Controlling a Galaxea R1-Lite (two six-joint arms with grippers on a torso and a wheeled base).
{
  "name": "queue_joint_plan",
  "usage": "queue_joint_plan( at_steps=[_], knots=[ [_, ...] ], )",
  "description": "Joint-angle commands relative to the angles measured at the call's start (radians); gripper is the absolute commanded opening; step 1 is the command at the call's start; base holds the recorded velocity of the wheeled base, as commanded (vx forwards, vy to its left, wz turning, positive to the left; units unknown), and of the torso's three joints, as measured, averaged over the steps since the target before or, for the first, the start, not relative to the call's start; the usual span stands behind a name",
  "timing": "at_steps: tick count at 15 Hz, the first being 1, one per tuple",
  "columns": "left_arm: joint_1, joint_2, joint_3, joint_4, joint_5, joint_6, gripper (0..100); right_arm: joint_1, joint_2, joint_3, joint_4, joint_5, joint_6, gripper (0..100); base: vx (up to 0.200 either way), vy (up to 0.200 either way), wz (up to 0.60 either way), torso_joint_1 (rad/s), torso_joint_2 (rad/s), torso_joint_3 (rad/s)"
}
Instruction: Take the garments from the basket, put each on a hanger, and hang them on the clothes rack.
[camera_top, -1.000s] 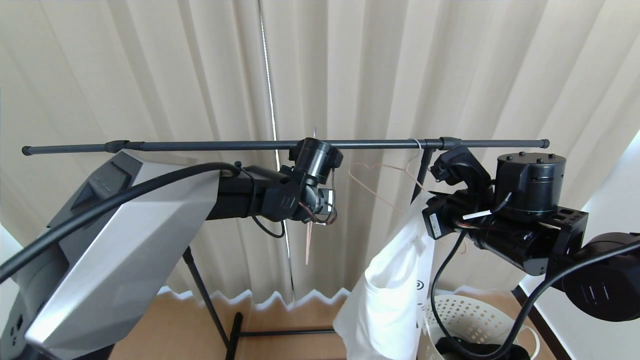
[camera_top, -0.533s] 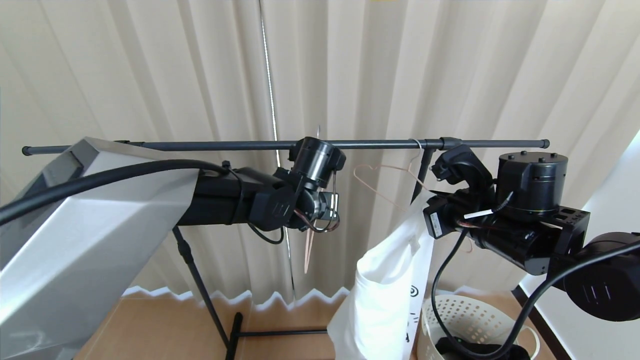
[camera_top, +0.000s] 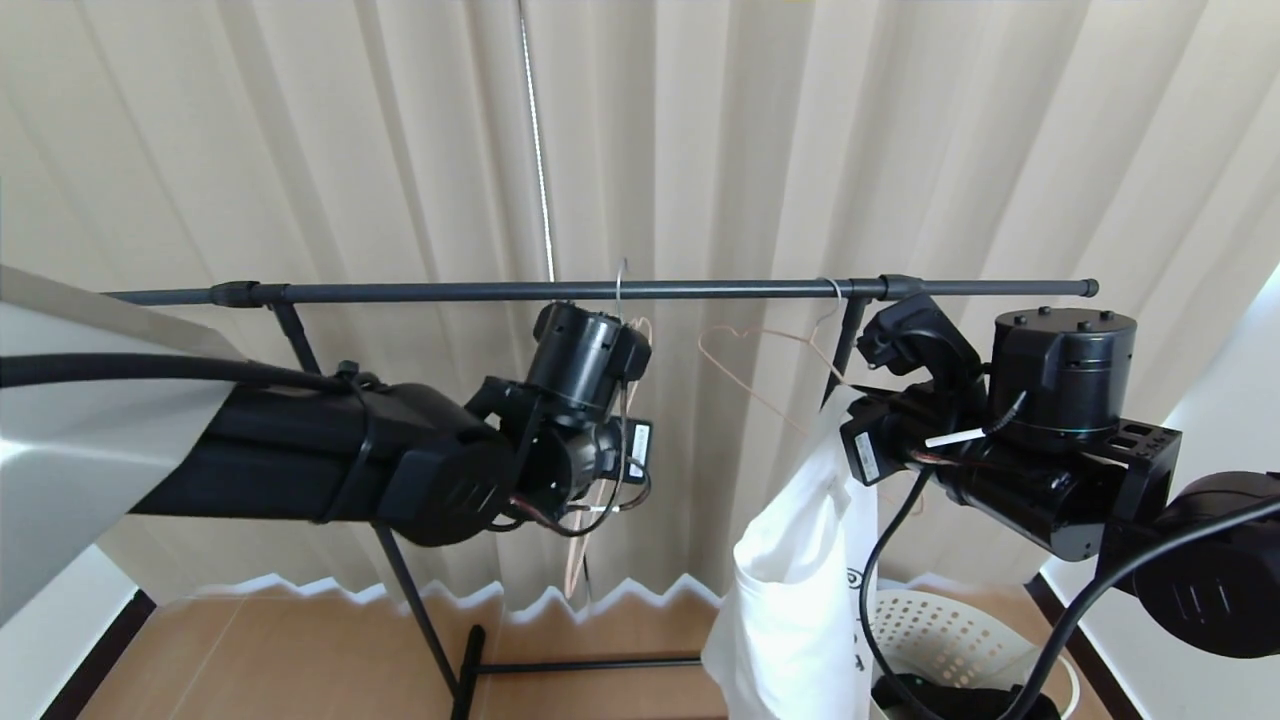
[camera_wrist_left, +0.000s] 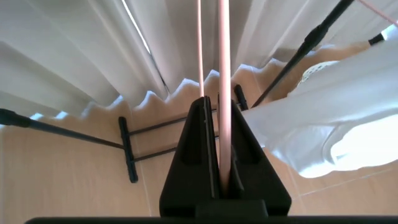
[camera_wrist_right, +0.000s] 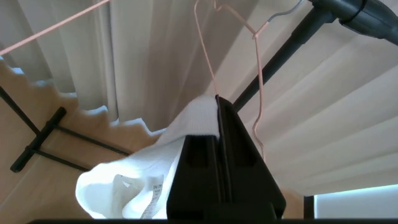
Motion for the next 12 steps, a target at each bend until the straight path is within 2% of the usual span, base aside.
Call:
queue_joint_plan(
  at_steps=[1,2,3,5,7,9,10,12],
  knots=[
    [-0.007,-0.139,0.233,-0.170,-0.006,0.089,0,0.011,-0.003,0.003,-0.001,0.000,0.000,0,0.000,0.000,0.00,0.000,0.00,0.000],
    [-0.007,-0.139,0.233,-0.170,-0.006,0.089,0,0.011,-0.003,0.003,-0.001,0.000,0.000,0,0.000,0.000,0.00,0.000,0.00,0.000],
    [-0.007,-0.180,0.366,-0.300,-0.034,0.143,0,0.012,-0.003,0.006,-0.001,0.000,0.000,0,0.000,0.000,0.00,0.000,0.00,0.000],
    [0.001,-0.228,0.489,-0.411,-0.105,0.186,0,0.015,-0.002,0.008,-0.001,-0.002,0.000,0,0.000,0.000,0.00,0.000,0.00,0.000],
    [0.034,-0.269,0.650,-0.588,-0.233,0.243,0,0.026,0.000,0.015,-0.001,-0.002,0.000,0,0.000,0.000,0.00,0.000,0.00,0.000],
    [0.076,-0.276,0.757,-0.731,-0.324,0.301,0,0.038,-0.002,0.020,-0.001,-0.005,0.000,0,0.000,0.000,0.00,0.000,0.00,0.000],
    [0.114,-0.271,0.845,-0.880,-0.408,0.355,0,0.057,-0.008,0.031,-0.001,-0.008,0.000,0,0.000,0.000,0.00,0.000,0.00,0.000],
    [0.162,-0.271,0.932,-1.032,-0.488,0.427,0,0.071,-0.009,0.031,-0.001,-0.031,0.000,0,0.000,0.000,0.00,0.000,0.00,0.000]
  ],
)
